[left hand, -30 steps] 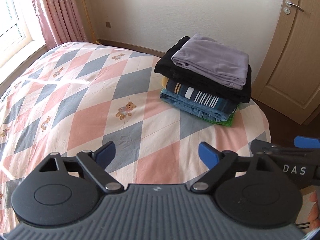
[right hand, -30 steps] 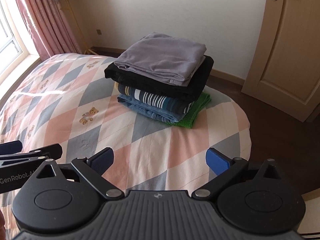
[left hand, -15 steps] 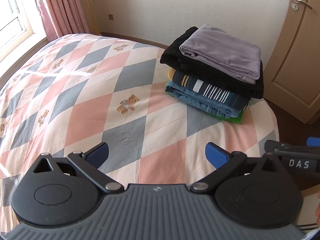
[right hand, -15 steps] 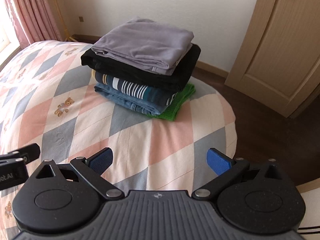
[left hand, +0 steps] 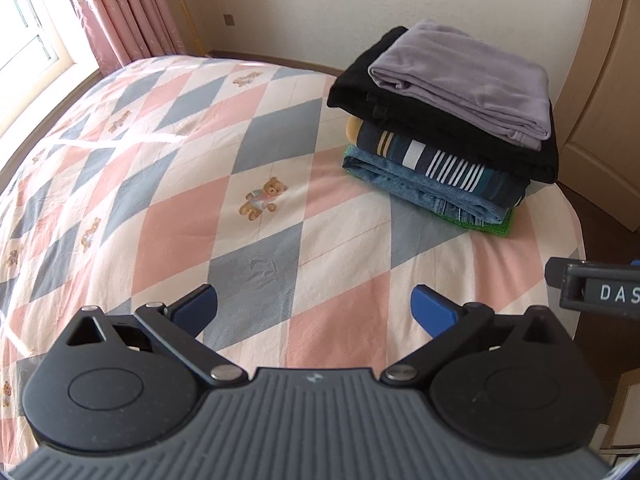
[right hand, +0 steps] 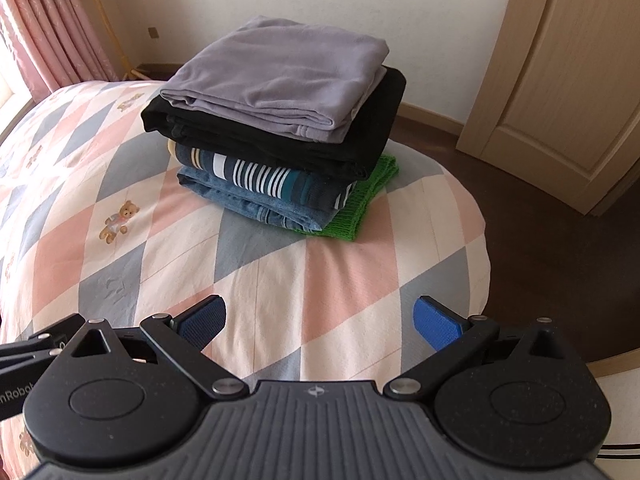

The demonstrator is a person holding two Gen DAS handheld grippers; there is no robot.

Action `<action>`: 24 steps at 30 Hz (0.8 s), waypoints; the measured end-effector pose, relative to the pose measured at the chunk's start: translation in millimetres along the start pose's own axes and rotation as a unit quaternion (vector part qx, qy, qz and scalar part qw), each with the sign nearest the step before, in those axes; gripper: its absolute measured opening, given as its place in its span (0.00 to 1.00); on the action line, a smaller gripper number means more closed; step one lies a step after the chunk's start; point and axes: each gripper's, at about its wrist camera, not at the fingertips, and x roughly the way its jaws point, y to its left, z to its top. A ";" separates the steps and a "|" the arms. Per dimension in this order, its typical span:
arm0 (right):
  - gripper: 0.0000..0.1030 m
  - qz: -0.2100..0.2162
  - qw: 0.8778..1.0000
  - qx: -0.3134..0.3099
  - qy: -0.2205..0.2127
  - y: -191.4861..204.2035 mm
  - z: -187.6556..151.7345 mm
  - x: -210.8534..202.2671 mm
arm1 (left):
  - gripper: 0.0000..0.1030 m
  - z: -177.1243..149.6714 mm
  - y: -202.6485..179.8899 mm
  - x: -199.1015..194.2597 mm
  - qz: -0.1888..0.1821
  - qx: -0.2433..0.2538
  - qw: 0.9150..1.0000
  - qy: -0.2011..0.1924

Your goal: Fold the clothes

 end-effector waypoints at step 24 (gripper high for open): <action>1.00 -0.010 0.999 0.000 0.034 -6.4 26.0 59.6 | 0.99 41.2 -26.7 85.4 -0.027 0.028 0.999 0.038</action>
